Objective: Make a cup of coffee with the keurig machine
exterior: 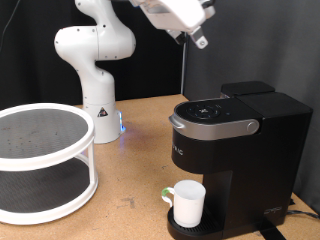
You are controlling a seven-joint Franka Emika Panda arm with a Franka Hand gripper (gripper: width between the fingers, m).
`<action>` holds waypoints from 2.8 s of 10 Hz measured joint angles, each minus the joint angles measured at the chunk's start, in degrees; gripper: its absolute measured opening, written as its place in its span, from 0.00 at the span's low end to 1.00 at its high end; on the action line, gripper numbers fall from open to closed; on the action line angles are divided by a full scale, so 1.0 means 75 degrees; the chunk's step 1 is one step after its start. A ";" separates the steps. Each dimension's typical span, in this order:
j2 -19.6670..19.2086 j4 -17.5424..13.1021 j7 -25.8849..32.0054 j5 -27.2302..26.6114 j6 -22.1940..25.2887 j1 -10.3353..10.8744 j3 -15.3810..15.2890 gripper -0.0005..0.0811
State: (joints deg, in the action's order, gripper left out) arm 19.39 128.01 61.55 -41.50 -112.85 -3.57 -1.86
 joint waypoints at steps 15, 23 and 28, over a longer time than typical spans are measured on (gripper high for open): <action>-0.1044 -0.1433 -0.1350 0.4643 0.0282 0.0055 -0.1563 0.99; -0.1582 -0.1498 -0.1871 0.5026 -0.0260 0.0035 -0.1857 0.87; -0.1983 -0.1001 -0.1834 0.5142 -0.0757 -0.0038 -0.1824 0.26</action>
State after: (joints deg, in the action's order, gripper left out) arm 4.52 120.50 47.79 -2.94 -118.53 -3.85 -15.54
